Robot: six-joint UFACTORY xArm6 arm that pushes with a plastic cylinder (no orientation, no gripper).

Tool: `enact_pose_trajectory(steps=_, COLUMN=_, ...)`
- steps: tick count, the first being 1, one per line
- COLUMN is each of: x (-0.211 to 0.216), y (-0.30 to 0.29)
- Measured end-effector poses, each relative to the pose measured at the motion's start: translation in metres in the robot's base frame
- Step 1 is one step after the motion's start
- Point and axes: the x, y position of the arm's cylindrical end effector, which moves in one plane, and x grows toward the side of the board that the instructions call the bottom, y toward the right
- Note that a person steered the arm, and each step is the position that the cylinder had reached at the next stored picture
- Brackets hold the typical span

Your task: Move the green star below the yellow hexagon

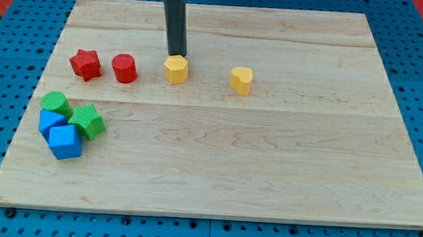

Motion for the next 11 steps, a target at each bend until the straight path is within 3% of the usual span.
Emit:
enact_pose_trajectory(steps=1, x=0.008, y=0.003)
enact_pose_trajectory(steps=2, x=-0.02, y=0.016)
enact_pose_trajectory(steps=3, x=-0.032, y=0.093)
enact_pose_trajectory(steps=4, x=-0.019, y=0.221)
enact_pose_trajectory(steps=5, x=0.065, y=0.299)
enact_pose_trajectory(steps=7, x=0.235, y=0.114)
enact_pose_trajectory(steps=8, x=0.274, y=-0.011)
enact_pose_trajectory(steps=9, x=0.274, y=-0.049)
enact_pose_trajectory(steps=11, x=0.226, y=-0.215)
